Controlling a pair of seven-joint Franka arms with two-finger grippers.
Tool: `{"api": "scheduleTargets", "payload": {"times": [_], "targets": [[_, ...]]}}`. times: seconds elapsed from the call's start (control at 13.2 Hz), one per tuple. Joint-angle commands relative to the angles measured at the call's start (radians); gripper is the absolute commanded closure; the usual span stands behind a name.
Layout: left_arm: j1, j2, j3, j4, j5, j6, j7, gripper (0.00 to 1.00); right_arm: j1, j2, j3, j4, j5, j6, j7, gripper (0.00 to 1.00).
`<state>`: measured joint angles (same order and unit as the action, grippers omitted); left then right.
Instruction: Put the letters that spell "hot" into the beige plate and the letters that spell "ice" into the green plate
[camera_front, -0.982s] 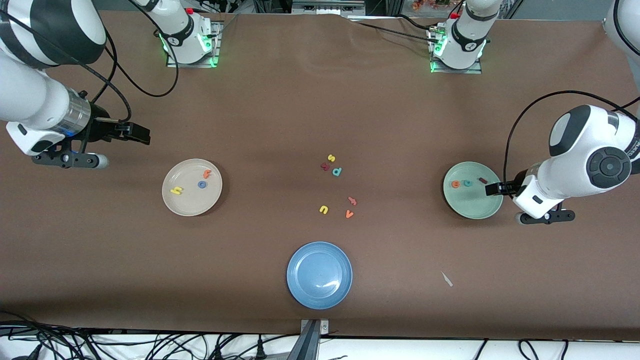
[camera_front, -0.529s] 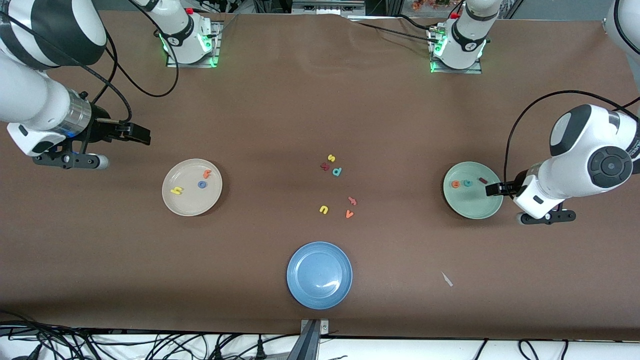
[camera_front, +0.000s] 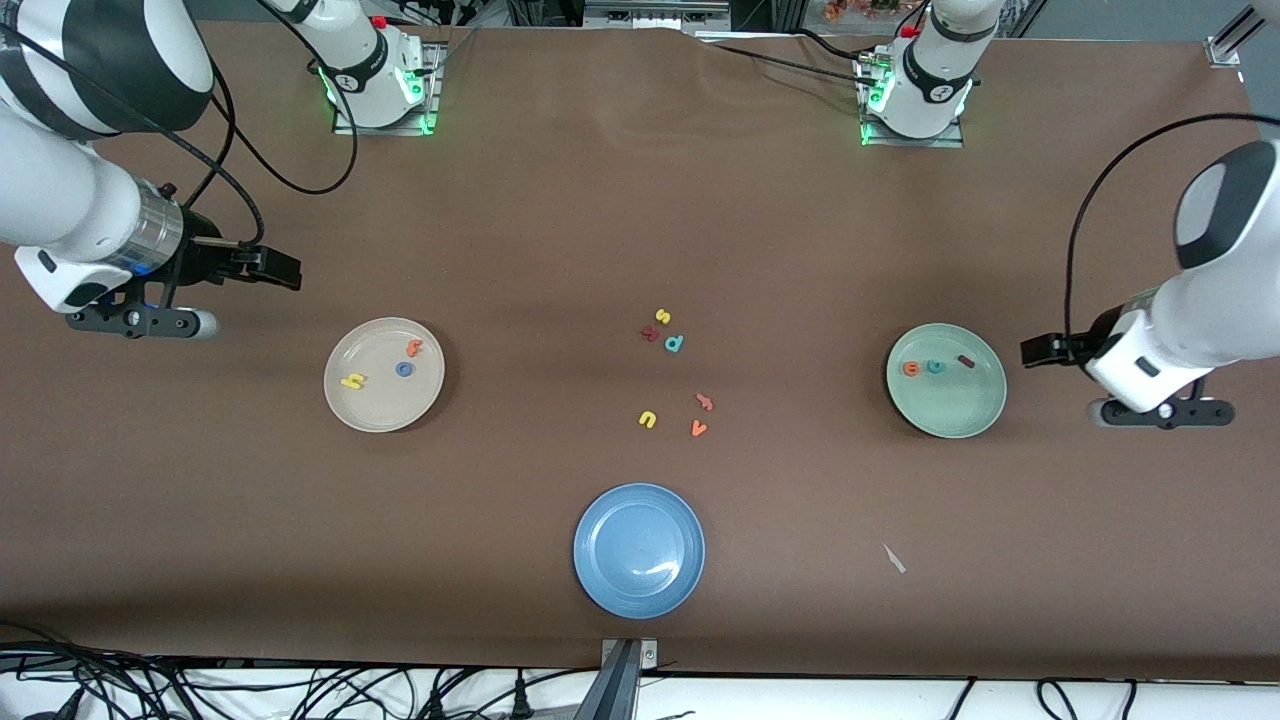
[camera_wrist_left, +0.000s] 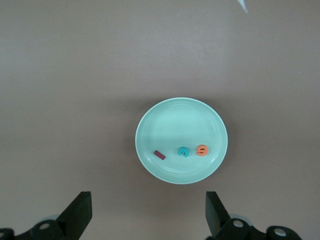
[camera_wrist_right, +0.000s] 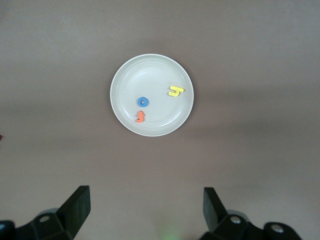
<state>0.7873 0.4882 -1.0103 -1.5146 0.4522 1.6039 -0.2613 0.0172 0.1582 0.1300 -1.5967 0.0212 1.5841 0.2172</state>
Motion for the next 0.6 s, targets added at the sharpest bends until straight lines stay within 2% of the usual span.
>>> {"api": "scheduleTargets", "payload": {"times": [0.0, 0.53], "targets": [[0.015, -0.057, 0.001, 0.007, -0.037, -0.027, 0.053, 0.0, 0.004, 0.003, -0.003, 0.014, -0.007, -0.009, 0.004, 0.0], [0.032, -0.068, -0.001, 0.01, -0.049, -0.027, 0.053, 0.0, 0.004, 0.003, -0.003, 0.006, -0.007, -0.004, 0.004, 0.0]]}}
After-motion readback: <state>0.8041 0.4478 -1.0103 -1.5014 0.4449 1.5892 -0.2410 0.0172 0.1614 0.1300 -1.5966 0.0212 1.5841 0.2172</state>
